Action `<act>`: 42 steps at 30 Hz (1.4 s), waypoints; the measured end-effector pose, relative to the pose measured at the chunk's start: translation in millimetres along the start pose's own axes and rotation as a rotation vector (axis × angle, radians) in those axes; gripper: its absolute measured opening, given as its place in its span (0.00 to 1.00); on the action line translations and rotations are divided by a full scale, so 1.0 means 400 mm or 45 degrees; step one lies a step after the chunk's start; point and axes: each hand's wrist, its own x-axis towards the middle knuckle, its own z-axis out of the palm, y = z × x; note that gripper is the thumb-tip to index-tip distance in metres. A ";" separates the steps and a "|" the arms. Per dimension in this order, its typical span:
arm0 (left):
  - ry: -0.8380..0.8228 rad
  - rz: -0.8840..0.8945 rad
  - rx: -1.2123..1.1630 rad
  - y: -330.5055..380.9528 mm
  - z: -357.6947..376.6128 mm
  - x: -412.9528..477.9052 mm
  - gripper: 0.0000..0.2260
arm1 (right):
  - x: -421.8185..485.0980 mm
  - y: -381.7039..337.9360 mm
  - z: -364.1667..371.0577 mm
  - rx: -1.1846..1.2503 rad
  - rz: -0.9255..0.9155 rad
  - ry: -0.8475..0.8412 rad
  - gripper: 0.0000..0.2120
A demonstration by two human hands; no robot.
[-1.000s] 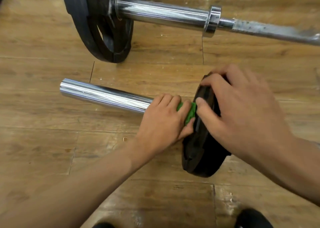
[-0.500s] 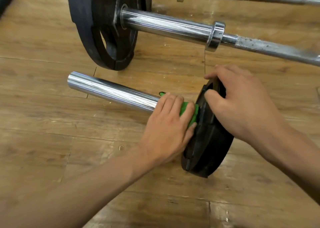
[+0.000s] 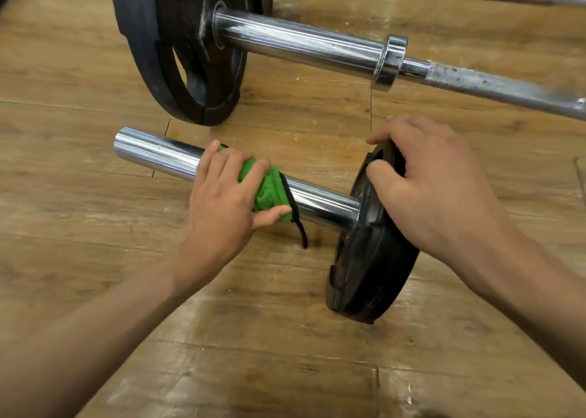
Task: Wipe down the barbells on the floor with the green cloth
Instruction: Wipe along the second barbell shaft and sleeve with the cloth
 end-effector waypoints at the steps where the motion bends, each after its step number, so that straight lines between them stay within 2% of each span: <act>1: -0.022 0.028 -0.017 0.015 -0.005 0.006 0.32 | -0.005 -0.003 0.000 -0.016 -0.002 0.006 0.27; 4: -0.058 0.157 -0.059 0.085 -0.014 0.025 0.31 | -0.025 -0.011 0.009 -0.092 -0.020 0.039 0.27; 8: -0.031 0.302 -0.169 0.196 -0.013 0.033 0.21 | -0.070 -0.013 0.024 -0.158 -0.082 0.072 0.30; 11: 0.006 0.329 -0.185 0.193 -0.019 0.006 0.21 | -0.107 -0.006 0.028 -0.243 -0.160 0.043 0.31; 16: -0.098 0.243 -0.164 0.171 -0.048 -0.041 0.24 | -0.201 -0.024 0.045 -0.450 -0.291 0.042 0.34; 20: -0.165 0.114 -0.118 0.176 -0.075 -0.068 0.23 | -0.222 -0.026 0.031 -0.492 -0.399 -0.005 0.29; 24: -0.159 0.184 -0.199 0.213 -0.089 -0.069 0.19 | -0.207 -0.041 0.039 -0.533 -0.416 -0.107 0.30; 33: -0.162 0.183 -0.262 0.204 -0.098 -0.112 0.22 | -0.190 -0.017 0.021 -0.299 -0.663 -0.235 0.26; 37: -0.224 0.217 -0.289 0.195 -0.110 -0.135 0.20 | -0.248 -0.009 0.041 -0.145 -0.703 -0.134 0.24; 42: -0.361 0.071 -0.239 0.160 -0.135 -0.155 0.20 | -0.303 -0.019 0.067 -0.162 -0.692 -0.009 0.30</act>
